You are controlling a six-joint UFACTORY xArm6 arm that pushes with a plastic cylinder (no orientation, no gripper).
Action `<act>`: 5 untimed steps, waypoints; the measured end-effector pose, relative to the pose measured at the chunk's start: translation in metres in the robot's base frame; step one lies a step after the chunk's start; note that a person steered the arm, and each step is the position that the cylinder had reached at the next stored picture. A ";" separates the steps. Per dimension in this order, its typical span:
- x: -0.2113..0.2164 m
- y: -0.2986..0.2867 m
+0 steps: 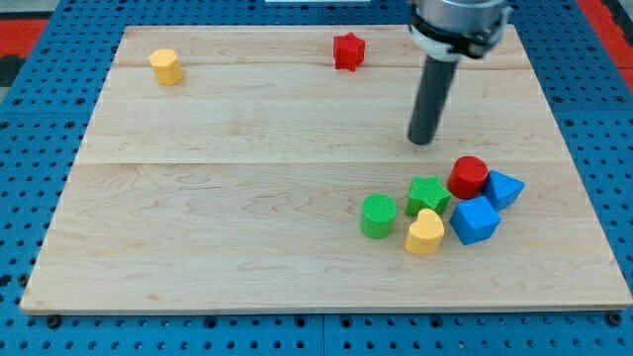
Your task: Push the red star close to the green circle
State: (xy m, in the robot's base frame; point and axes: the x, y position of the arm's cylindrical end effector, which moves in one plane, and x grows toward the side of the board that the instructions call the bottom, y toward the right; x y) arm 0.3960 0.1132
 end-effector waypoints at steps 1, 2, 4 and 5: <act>-0.045 -0.021; -0.102 -0.012; -0.184 -0.078; -0.121 -0.061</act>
State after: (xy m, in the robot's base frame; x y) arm 0.2749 0.0522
